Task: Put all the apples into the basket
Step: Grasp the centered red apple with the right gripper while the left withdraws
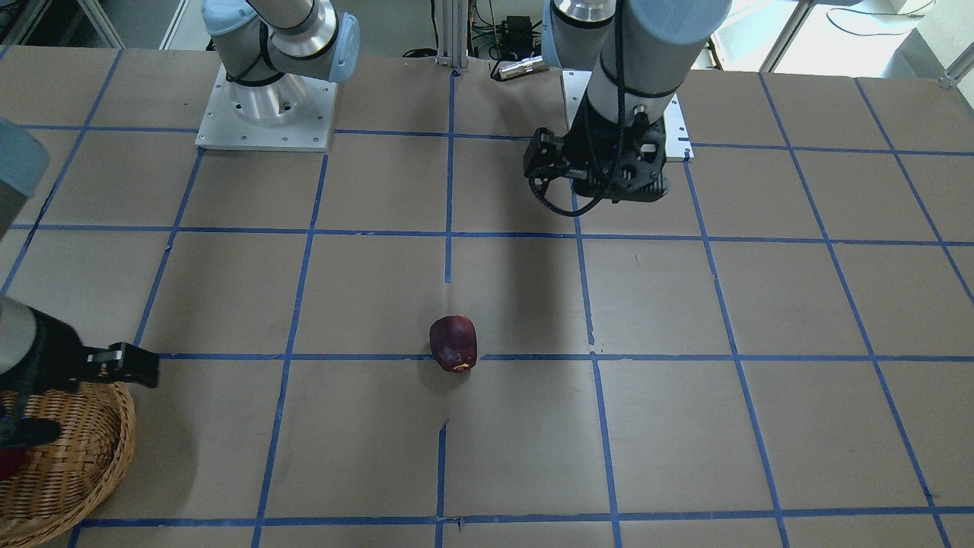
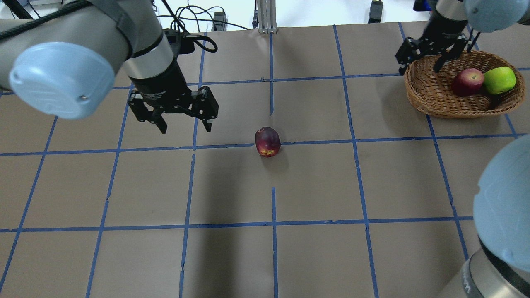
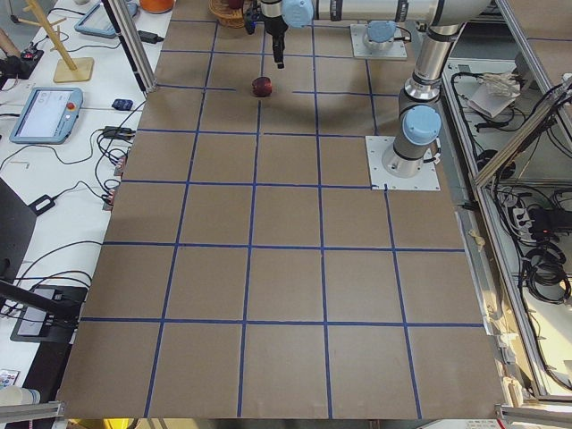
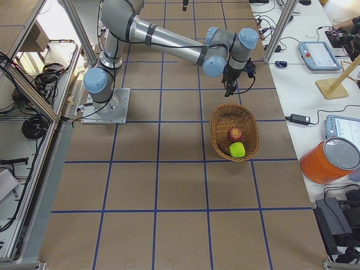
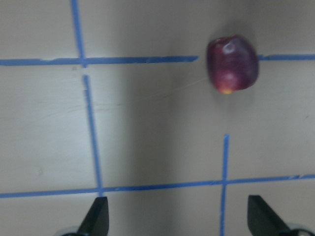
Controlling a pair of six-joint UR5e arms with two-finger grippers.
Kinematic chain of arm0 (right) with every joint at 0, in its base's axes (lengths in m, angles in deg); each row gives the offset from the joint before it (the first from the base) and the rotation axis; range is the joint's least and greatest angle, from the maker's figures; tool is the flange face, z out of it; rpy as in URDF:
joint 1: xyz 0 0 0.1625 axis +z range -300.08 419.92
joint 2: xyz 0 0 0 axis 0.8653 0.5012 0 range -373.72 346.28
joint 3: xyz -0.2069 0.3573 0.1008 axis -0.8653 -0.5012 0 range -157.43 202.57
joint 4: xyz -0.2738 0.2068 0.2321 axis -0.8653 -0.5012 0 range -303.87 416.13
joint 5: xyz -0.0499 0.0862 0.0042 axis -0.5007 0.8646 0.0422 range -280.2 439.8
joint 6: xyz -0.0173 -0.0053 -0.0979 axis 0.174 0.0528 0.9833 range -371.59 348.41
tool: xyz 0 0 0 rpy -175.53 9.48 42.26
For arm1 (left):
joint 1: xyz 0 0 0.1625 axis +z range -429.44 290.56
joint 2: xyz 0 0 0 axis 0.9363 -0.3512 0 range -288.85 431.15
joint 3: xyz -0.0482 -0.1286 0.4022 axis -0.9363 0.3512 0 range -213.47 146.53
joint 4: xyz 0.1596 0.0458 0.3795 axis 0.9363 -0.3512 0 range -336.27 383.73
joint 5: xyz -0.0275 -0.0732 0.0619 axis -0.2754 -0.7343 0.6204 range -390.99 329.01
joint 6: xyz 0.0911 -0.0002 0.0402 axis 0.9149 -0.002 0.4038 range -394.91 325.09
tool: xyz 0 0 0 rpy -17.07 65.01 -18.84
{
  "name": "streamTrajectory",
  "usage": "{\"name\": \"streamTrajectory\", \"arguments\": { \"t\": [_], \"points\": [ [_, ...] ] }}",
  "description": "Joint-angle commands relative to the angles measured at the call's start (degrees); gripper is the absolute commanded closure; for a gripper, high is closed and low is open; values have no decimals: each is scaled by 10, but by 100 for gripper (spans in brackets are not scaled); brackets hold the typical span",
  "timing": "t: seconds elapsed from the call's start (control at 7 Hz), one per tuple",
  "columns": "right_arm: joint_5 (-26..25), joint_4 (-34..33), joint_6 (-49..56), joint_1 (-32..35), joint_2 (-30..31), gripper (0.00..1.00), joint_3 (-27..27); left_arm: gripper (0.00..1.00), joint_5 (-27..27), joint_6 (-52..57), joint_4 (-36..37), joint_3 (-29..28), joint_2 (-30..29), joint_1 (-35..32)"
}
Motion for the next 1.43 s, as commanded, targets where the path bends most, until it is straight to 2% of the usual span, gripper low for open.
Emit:
{"name": "streamTrajectory", "arguments": {
  "t": [0.0, 0.14, 0.29, 0.43, 0.71, 0.86, 1.29],
  "points": [
    [72, 0, -62, 99, -10, 0, 4, 0, 13, 16, 0, 13, 48, 45],
    [72, -4, -63, 141, -22, 0, 4, 0, 12, 20, 13, 16, 53, 56],
    [72, -37, -81, 185, -43, 0, 6, 0, 10, 21, 21, 9, 49, 61],
    [72, -56, -131, 216, -66, 0, 10, 0, 11, 20, 49, 8, 42, 61],
    [71, -113, -203, 275, -89, 0, 42, 0, 11, 20, 57, 16, 51, 61],
    [73, -136, -206, 283, -84, 0, 65, 0, 11, 21, 58, 16, 50, 61],
    [71, -143, -223, 302, -88, 0, 90, 0, 12, 33, 59, 16, 52, 61]
  ]
}}
